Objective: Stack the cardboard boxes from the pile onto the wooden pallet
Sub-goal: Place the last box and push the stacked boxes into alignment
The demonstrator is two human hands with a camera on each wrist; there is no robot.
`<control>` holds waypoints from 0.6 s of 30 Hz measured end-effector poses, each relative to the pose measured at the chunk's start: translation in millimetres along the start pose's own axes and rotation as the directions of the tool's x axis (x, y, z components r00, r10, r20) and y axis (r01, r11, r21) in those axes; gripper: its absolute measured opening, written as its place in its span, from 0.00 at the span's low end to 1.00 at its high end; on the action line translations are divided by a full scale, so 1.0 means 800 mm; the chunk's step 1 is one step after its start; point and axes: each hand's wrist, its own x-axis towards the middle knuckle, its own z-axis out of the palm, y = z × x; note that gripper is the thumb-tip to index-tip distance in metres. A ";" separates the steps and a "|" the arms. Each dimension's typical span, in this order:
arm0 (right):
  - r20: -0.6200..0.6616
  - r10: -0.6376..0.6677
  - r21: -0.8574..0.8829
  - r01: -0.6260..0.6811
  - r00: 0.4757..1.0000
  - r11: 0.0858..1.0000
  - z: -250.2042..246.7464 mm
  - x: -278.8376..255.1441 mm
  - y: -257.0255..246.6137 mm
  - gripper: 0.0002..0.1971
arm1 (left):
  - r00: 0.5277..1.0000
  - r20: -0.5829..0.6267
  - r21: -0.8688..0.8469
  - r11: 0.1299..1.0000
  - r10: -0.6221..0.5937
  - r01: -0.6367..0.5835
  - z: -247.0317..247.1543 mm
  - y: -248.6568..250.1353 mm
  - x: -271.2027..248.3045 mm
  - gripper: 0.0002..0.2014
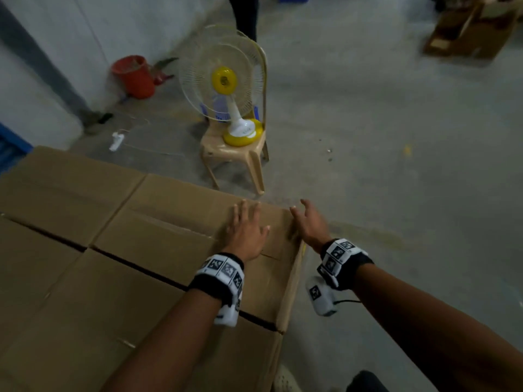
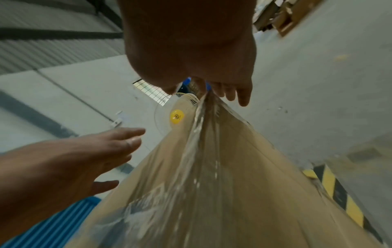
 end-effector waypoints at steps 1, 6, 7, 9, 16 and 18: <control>0.077 -0.024 -0.119 0.033 0.997 0.992 -0.002 0.011 -0.007 0.24 | 0.999 0.033 -0.003 1.000 -0.014 0.014 0.002 -0.005 0.011 0.33; 0.366 -0.142 -0.471 0.315 0.920 0.824 0.003 0.044 -0.011 0.18 | 0.981 0.154 -0.013 0.992 -0.119 0.122 0.024 -0.036 0.040 0.31; 0.393 -0.155 -0.501 0.353 0.906 0.790 0.004 0.047 -0.011 0.18 | 0.984 0.146 -0.002 0.995 -0.101 0.102 0.030 -0.043 0.044 0.31; 0.458 -0.202 -0.481 0.433 0.865 0.762 0.008 0.058 -0.009 0.19 | 0.987 0.135 -0.006 0.996 -0.089 0.091 0.032 -0.053 0.045 0.32; 0.779 -0.239 -0.235 0.623 0.580 0.746 0.013 0.128 -0.025 0.15 | 0.877 0.096 -0.237 0.845 -0.471 0.480 -0.016 -0.041 0.046 0.33; 0.824 -0.254 -0.125 0.599 0.507 0.791 0.001 0.141 -0.038 0.18 | 0.822 0.113 -0.265 0.780 -0.559 0.567 -0.025 -0.042 0.044 0.33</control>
